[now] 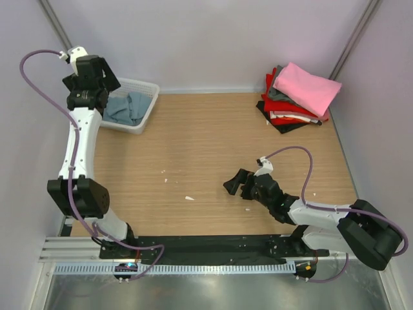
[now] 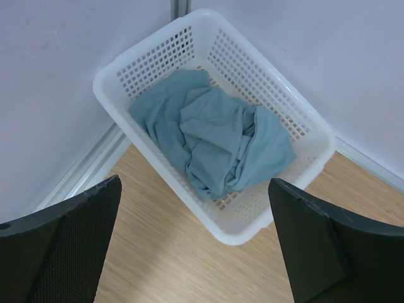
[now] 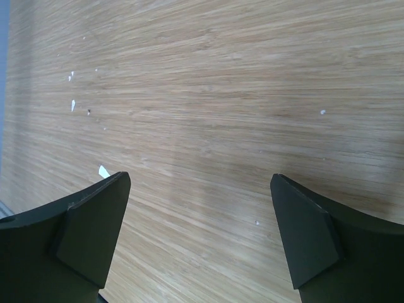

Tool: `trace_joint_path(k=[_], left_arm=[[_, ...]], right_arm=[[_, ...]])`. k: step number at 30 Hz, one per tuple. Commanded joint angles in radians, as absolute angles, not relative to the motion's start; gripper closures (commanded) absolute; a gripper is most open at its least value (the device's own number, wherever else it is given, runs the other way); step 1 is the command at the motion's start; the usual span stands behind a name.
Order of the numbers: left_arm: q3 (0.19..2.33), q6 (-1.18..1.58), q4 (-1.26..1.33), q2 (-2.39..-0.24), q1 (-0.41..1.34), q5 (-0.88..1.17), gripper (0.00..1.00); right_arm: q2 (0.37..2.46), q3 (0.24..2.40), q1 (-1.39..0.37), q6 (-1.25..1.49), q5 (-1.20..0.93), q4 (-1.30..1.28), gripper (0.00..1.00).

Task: Fold and stack the t-shirts
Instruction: Grab the tshirt from the pile

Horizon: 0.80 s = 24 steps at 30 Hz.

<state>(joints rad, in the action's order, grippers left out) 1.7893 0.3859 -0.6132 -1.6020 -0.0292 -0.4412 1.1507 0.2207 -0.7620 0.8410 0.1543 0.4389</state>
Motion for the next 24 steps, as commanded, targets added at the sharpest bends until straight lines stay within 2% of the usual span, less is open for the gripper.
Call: trace_joint_path(k=[1,5,13,24], left_arm=[[1.868,0.403,-0.571,-1.693,-0.066,-0.407,0.00],[1.980,0.385,-0.590,-1.840,-0.080,-0.365,0.01],[2.146,0.376,-0.641,-2.117,-0.081,-0.351,0.11],[2.126,0.402,-0.617,-2.258,-0.083,-0.302,0.25]], right_arm=[[1.129,0.244,-0.767,0.799,0.135,0.534,0.00],[1.137,0.230,-0.767,0.782,0.101,0.577,0.00],[1.193,0.264,-0.767,0.769,0.078,0.578,0.00],[1.235,0.290,-0.767,0.769,0.084,0.574,0.00]])
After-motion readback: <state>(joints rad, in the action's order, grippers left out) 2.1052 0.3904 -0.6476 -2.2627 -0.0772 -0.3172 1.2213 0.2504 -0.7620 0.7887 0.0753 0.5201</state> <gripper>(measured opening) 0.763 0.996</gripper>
